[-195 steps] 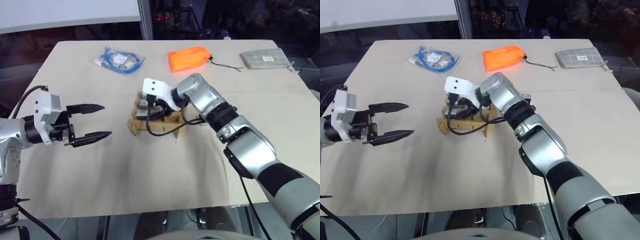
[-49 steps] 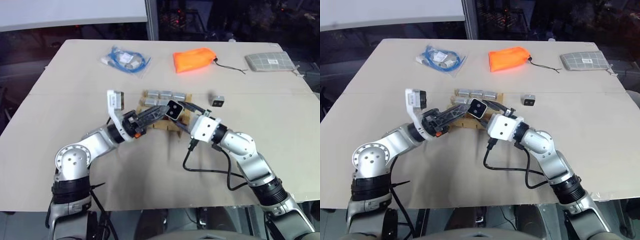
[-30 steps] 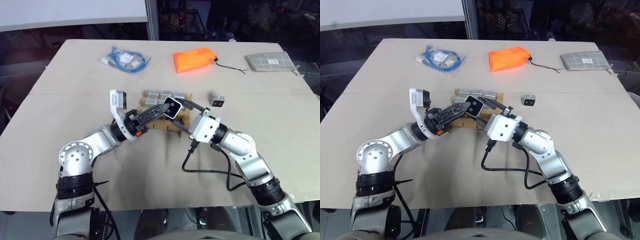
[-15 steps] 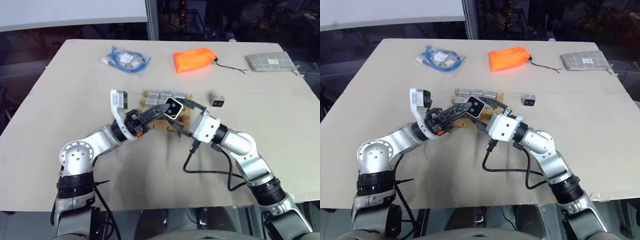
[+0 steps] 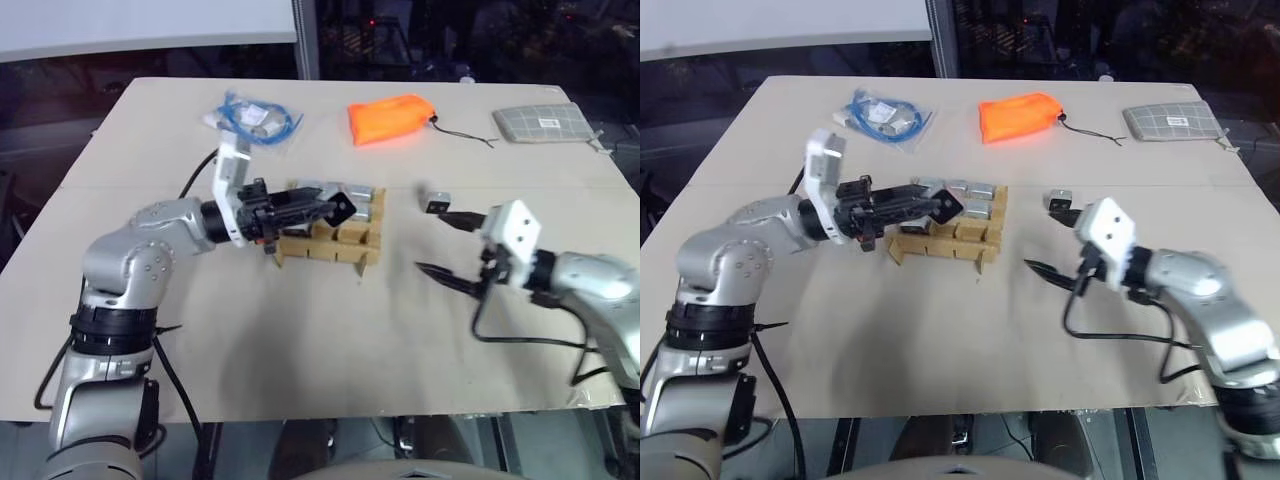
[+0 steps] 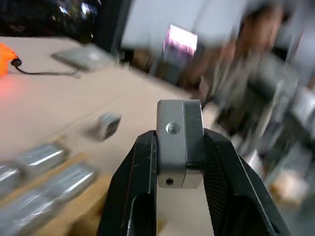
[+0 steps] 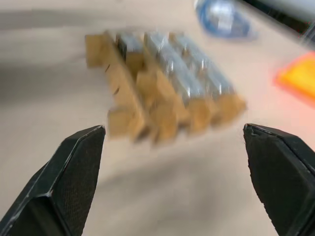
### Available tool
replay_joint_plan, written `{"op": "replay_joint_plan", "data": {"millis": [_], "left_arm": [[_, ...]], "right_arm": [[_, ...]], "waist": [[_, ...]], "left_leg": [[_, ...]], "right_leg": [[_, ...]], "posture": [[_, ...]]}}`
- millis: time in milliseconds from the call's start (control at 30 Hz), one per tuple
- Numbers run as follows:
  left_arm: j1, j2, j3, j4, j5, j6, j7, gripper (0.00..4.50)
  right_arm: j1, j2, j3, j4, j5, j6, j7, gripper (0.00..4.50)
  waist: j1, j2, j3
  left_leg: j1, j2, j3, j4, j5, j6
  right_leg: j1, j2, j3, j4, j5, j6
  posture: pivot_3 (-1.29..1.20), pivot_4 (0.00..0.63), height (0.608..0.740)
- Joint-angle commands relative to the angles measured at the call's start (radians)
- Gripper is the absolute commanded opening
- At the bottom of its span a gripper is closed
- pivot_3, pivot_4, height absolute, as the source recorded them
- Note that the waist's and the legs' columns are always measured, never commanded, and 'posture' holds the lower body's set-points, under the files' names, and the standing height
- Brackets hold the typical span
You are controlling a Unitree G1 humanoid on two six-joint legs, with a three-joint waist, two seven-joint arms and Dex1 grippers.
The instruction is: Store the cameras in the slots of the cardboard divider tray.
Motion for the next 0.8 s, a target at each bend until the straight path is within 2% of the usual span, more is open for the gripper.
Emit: {"op": "replay_joint_plan", "data": {"millis": [33,200,267,367,500,800], "left_arm": [[-0.064,0.047,-0.073,0.106,0.192,-0.222,-0.153,0.71],[-0.149,0.017,-0.129,0.337,0.367,-0.454,-0.231,0.71],[-0.179,-0.018,-0.133,0.423,0.401,-0.524,-0.248,0.71],[-0.219,-0.077,-0.133,0.51,0.426,-0.588,-0.267,0.71],[-0.265,-0.12,-0.152,0.615,0.478,-0.666,-0.312,0.71],[-0.387,-0.166,-0.177,0.829,0.591,-0.812,-0.379,0.71]], "right_arm": [[0.0,-0.098,-0.115,-0.11,0.195,0.188,0.037,4.47],[-0.085,-0.131,-0.162,-0.185,0.451,0.345,-0.029,4.47],[-0.116,-0.131,-0.148,-0.201,0.494,0.369,-0.062,4.47],[-0.132,-0.129,-0.133,-0.206,0.519,0.382,-0.103,4.47],[-0.136,-0.139,-0.123,-0.204,0.522,0.382,-0.122,4.47],[-0.139,-0.144,-0.125,-0.21,0.544,0.371,-0.141,4.47]], "waist": [[0.001,0.0,0.0],[0.003,-0.001,0.001],[0.007,-0.002,0.001],[0.018,-0.003,0.001],[0.02,-0.003,0.001],[0.018,-0.003,0.001]], "left_leg": [[0.0,0.0,0.0,0.0,-0.001,0.002],[-0.001,0.0,0.0,0.0,-0.002,0.003],[-0.002,0.0,0.0,0.001,-0.002,0.003],[-0.004,0.0,-0.001,0.002,-0.003,0.004],[-0.016,0.001,-0.004,0.01,-0.003,0.005],[-0.017,0.001,-0.004,0.014,-0.005,0.009]], "right_leg": [[0.0,0.0,0.0,0.0,0.0,0.0],[0.0,0.0,0.0,-0.001,0.0,0.0],[-0.001,0.0,0.0,-0.001,0.0,0.0],[-0.001,0.0,0.0,-0.001,0.0,0.001],[-0.007,0.0,-0.007,-0.001,0.0,0.001],[-0.006,0.0,-0.007,0.001,0.001,0.001]], "posture": [[0.0,0.15,0.74],[0.0,0.15,0.74],[0.0,0.15,0.74],[0.0,0.15,0.74],[0.0,0.15,0.74],[0.0,0.15,0.74]]}}
